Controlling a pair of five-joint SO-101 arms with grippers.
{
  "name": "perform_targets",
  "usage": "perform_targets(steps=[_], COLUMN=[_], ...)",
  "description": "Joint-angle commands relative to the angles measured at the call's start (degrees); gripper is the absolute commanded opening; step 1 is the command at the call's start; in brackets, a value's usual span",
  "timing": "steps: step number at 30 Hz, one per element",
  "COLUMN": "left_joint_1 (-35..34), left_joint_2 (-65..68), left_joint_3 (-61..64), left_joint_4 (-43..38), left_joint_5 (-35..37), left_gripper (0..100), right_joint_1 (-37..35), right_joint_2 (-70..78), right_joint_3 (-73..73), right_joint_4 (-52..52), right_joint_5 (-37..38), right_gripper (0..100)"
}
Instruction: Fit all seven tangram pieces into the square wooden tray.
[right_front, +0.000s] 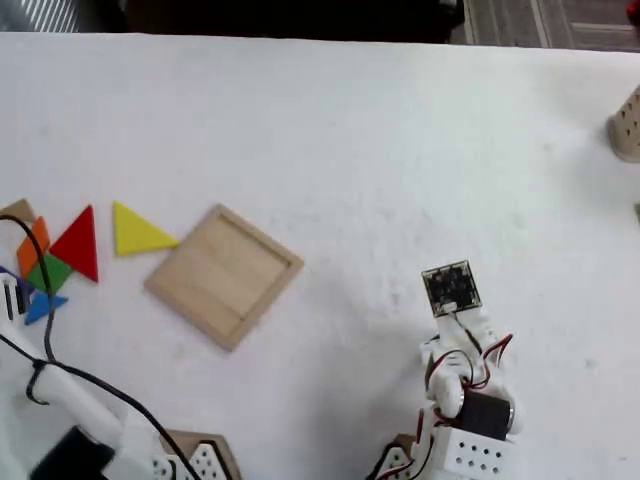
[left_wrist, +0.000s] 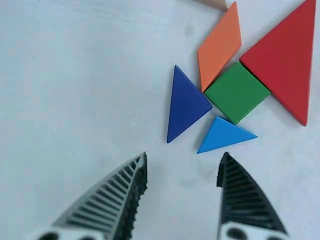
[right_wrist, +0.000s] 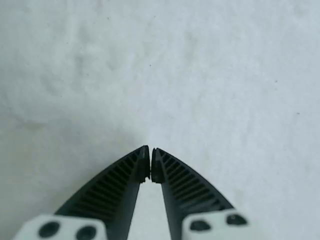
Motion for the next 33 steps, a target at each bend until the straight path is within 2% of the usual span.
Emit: perform_targets(steps=[1, 4, 7, 10, 13, 19, 21, 26, 33], left_joint_1=[-0.92, -0.92, -0.84, -0.75, -0.75, 1.36, 1.98, 2.24, 2.24], left_joint_2=[12.88, 21.67, 28.26, 33.27, 37.05, 41.54, 42.07, 42.15, 42.15], left_joint_3=[-13.8, -23.91, -31.91, -36.13, -38.42, -39.82, -39.38, -39.3, -34.55], left_joint_4=[2.9, 9.85, 15.12, 16.79, 16.53, 16.09, 14.51, 10.29, 4.75], left_joint_5=[-2.29, -6.86, -6.95, -6.77, -4.13, -3.52, -3.16, 3.78, 4.04], left_gripper=[24, 24, 24, 24, 24, 24, 24, 24, 24], right_joint_1=[0.75, 0.75, 0.75, 0.75, 0.75, 0.75, 0.75, 0.75, 0.75], right_joint_2=[-0.48, -0.48, -0.48, -0.48, -0.48, -0.48, -0.48, -0.48, -0.48], right_joint_3=[-0.53, -0.53, -0.53, -0.53, -0.53, -0.53, -0.53, -0.53, -0.53], right_joint_4=[0.31, 0.31, 0.31, 0.31, 0.31, 0.31, 0.31, 0.31, 0.31], right_joint_5=[0.88, 0.88, 0.88, 0.88, 0.88, 0.88, 0.88, 0.88, 0.88], right_gripper=[1.8, 1.8, 1.8, 1.8, 1.8, 1.8, 1.8, 1.8, 1.8])
